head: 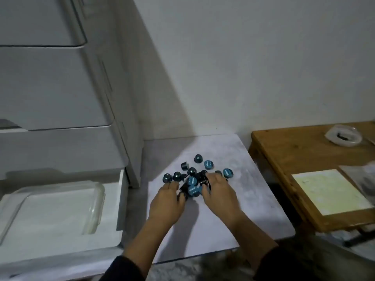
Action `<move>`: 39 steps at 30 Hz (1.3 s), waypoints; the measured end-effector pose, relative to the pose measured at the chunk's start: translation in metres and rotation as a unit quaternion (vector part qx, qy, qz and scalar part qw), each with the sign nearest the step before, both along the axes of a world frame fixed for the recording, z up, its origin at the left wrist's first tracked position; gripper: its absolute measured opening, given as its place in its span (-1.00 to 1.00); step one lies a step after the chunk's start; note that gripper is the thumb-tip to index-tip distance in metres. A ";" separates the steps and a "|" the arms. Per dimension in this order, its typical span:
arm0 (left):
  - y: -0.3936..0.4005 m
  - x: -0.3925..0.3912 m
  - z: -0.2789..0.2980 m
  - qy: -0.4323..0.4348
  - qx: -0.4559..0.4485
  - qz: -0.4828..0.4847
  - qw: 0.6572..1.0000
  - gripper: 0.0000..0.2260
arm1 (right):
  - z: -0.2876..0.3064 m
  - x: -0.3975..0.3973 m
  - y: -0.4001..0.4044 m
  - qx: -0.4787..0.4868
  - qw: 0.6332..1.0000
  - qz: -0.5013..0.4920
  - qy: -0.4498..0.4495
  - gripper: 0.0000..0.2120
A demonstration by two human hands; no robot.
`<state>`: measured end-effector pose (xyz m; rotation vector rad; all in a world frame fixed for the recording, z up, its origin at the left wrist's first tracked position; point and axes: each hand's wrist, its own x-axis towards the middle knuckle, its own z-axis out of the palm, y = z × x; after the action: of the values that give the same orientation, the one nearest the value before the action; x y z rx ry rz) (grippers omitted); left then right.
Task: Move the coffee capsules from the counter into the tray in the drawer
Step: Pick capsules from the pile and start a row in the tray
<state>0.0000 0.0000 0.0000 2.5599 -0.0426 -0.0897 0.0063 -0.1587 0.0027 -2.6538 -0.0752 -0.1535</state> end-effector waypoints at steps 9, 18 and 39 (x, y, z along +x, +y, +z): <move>0.026 0.002 -0.061 0.038 -0.076 0.033 0.996 -0.69 | -0.057 -0.012 0.032 0.036 0.996 0.031 0.078 -0.58; 0.028 0.023 -0.081 0.011 -0.172 0.043 0.984 -0.63 | -0.090 0.020 0.046 0.058 0.993 0.081 0.067 -0.60; 0.027 0.011 -0.110 0.009 -0.349 0.242 0.905 -0.83 | -0.107 0.054 0.040 0.119 0.977 0.172 0.046 -0.79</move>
<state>0.0115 0.0273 -0.1095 1.7859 0.4828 0.0841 0.0605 -0.1184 -0.1042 -2.3627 -0.4530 0.0724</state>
